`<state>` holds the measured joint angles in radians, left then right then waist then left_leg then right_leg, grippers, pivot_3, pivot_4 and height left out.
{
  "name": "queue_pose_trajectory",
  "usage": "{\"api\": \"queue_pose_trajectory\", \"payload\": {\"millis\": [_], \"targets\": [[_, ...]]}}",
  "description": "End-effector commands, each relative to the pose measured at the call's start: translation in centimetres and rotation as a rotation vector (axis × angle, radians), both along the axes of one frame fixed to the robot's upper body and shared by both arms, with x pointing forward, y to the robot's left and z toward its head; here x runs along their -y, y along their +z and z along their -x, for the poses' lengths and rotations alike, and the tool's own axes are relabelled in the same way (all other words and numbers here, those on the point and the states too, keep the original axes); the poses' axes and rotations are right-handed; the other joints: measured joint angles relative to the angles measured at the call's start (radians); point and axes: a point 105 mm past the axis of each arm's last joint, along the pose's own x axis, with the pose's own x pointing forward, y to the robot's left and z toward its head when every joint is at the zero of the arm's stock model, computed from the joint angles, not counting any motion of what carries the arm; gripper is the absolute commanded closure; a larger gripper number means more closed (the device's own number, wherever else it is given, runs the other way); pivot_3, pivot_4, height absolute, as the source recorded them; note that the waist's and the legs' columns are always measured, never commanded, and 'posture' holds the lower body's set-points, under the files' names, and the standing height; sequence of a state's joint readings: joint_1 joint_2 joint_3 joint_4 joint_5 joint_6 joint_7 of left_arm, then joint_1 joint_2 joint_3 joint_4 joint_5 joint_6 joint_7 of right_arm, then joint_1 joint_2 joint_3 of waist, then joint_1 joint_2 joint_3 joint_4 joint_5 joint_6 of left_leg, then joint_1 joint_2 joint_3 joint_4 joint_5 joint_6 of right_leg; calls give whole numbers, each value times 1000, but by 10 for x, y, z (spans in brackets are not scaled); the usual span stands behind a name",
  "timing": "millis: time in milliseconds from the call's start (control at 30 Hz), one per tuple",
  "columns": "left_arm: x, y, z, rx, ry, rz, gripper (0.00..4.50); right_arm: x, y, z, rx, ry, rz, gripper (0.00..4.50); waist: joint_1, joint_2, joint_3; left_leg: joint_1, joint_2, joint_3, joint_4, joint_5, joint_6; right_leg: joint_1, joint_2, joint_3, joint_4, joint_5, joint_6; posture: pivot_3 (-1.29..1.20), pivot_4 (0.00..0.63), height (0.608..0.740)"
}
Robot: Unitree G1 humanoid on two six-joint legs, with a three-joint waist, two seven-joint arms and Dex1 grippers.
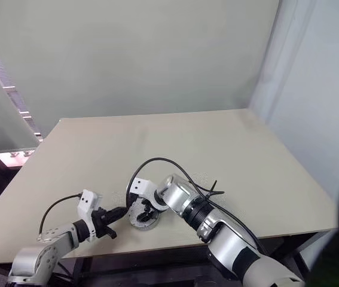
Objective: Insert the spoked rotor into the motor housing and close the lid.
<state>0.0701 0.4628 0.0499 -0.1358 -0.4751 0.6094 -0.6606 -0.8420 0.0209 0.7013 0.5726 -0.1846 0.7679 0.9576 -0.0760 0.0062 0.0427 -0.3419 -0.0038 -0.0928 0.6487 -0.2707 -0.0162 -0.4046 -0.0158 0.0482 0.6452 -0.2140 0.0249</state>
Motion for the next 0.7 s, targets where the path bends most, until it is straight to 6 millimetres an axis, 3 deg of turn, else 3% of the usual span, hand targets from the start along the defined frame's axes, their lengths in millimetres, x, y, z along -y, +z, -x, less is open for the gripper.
{"api": "queue_pose_trajectory", "payload": {"millis": [33, 200, 467, 600, 700], "targets": [[3, -4, -5, -2, -16, -51, 4500, 21, -29, 6, -45, -38, 114, 1248, 0, 0, 0, 0, 0, 0, 0, 0, 0, 0, 0, 0, 0, 0, 0, 0, 0, 740], [2, -22, -5, -63, -40, -140, 4500, 20, -27, 6, -43, -39, 106, 1248, 1, 1, -2, 0, 0, -1, 0, 0, 0, 0, 0, 0, 0, 0, 0, 0, 0, 740], [2, -25, -6, -76, -49, -158, 4500, 14, -18, 1, -26, -62, 34, 1248, 0, 2, -6, 0, 0, -1, -1, 0, 0, 0, 0, -1, 0, 0, 0, 0, 0, 740], [3, -25, -6, -77, -53, -158, 4500, 8, -7, -3, -36, -94, -47, 15, 0, 1, -6, 0, 0, -1, -1, 0, 0, 0, 0, -1, 0, 0, 0, 0, 0, 740], [4, -24, -7, -76, -58, -158, 4500, 3, 8, -7, -75, -145, -140, 15, 1, 1, -6, 0, 0, -1, -1, 0, 0, 0, 0, -1, 0, 0, 0, 0, 0, 740]]}}
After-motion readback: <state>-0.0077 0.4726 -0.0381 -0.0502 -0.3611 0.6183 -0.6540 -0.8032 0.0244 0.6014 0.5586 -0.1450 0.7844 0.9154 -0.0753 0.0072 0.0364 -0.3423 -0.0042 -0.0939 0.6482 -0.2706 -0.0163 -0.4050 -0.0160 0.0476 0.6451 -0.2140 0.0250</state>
